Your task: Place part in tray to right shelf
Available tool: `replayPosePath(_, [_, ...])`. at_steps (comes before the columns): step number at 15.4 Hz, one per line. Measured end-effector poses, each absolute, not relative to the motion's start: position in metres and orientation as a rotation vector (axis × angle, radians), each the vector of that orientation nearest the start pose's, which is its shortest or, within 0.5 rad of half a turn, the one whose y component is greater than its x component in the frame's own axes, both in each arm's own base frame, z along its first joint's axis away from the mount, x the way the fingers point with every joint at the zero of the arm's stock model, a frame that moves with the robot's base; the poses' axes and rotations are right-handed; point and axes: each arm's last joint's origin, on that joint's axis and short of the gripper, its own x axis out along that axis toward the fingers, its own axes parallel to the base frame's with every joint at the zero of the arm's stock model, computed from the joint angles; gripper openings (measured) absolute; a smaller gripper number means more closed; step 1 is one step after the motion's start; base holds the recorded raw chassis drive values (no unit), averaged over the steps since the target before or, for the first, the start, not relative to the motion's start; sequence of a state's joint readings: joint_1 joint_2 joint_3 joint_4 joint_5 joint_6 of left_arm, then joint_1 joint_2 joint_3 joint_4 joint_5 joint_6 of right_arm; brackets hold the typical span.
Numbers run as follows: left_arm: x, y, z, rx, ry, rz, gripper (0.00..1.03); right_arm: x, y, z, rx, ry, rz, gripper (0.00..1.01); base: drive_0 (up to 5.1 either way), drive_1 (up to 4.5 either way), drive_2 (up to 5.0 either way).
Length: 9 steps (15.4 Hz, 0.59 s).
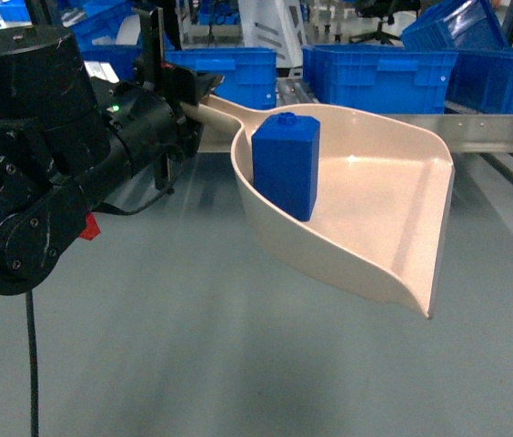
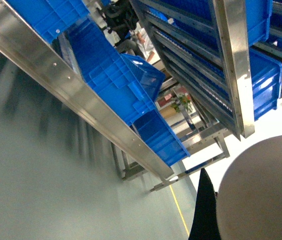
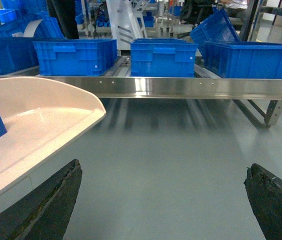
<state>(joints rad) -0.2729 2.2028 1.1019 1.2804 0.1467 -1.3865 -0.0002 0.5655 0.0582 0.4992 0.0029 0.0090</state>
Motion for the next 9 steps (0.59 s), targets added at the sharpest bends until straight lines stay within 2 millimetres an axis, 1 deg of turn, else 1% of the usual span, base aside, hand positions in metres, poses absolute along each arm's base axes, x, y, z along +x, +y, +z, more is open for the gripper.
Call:
replayPosePath(4, [0.4179,-0.1215,0.1417,-1.372,0.143,-0.472,0.13,0.1371,-0.0001,0.1774,0.007,0.010,-0.003,0.98,0.0,0.00,0.0])
replayPosePath(6, [0.4179,-0.1216,0.1417,-1.372,0.143,-0.472,0.13,0.1371,-0.0001,0.1775,0.007,0.009,-0.003,0.98,0.0,3.46,-3.5])
replayPosePath(7, [0.4178,-0.1214,0.1421,-1.372,0.139,-0.475,0.13,0.1368,-0.0001,0.1780,0.007,0.005,-0.003,0.98,2.5,2.50,-5.0])
replayPosePath(9, [0.4178,-0.1216,0.1418,-1.370,0.142,-0.474,0.13,0.1368,-0.0001,0.1781,0.007,0.004,-0.003,0.98,0.1,3.86,-3.7])
